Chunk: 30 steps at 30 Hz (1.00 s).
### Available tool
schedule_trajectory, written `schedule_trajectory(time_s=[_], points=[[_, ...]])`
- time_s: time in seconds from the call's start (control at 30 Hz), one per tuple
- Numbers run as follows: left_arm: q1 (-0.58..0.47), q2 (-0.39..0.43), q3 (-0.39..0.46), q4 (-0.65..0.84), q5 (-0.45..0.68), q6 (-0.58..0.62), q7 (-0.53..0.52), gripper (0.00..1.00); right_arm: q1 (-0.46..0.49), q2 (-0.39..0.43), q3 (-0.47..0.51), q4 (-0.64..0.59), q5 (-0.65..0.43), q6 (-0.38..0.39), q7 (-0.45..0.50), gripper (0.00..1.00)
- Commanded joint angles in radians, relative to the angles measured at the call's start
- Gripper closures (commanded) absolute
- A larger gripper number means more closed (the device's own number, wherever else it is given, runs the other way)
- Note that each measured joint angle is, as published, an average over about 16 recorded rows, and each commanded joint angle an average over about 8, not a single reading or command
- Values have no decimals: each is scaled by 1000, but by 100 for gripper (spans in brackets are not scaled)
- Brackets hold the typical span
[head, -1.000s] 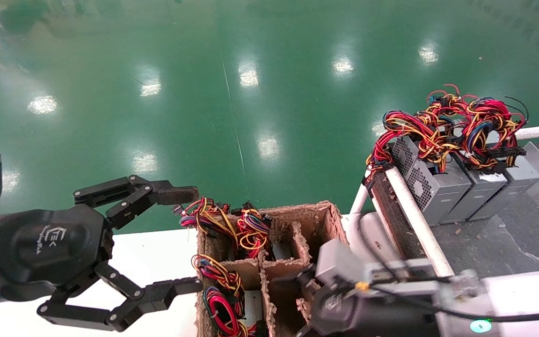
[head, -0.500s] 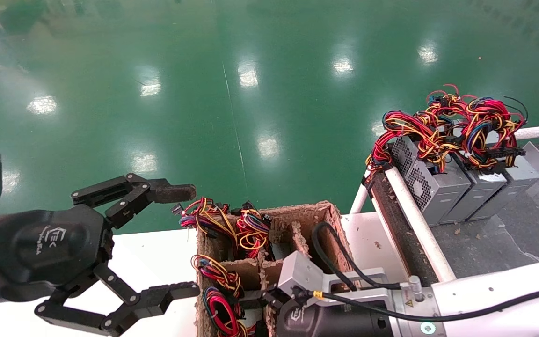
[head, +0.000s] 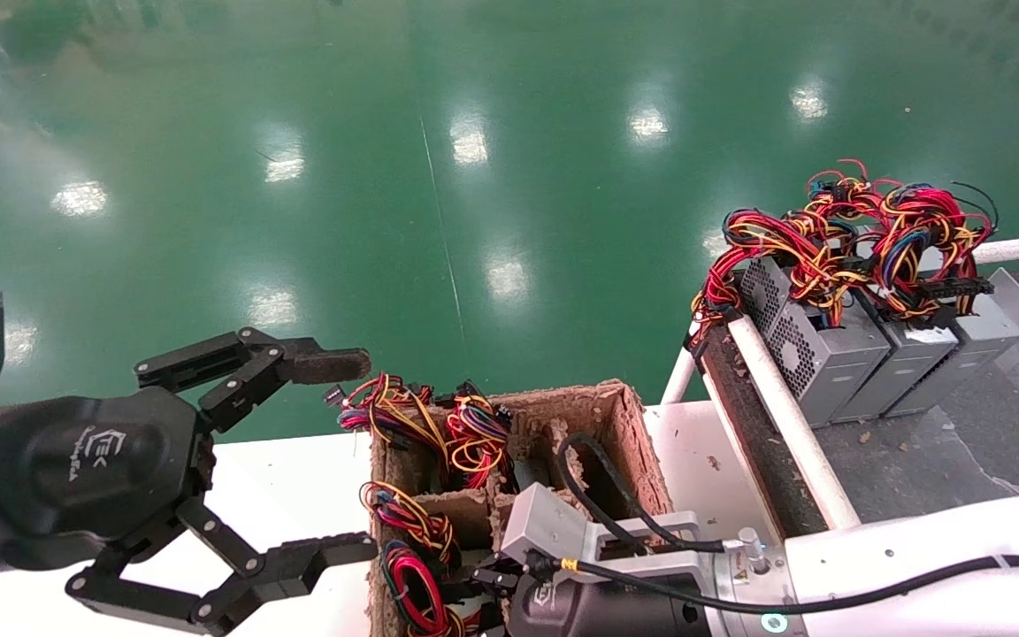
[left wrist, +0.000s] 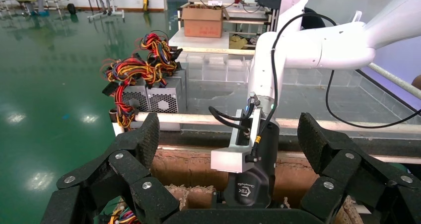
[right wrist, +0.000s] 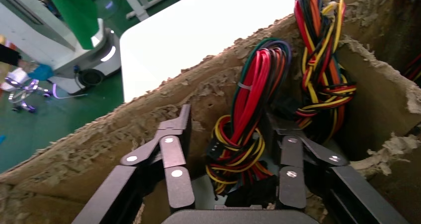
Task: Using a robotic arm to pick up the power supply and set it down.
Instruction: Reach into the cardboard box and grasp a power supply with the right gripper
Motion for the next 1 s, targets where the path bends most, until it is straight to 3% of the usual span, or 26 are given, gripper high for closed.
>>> schedule_trajectory(time_s=[0.03,0.57,1.0], points=[[0,0,0,0,0,0,0,0,-5,-1,-3,18,-17,20,7,100],[0,0,0,0,0,0,0,0,-20,-9,-2,21,-36,67,26,100],[0,0,0,0,0,0,0,0,-34,29,58,32,61,53,-13,100]])
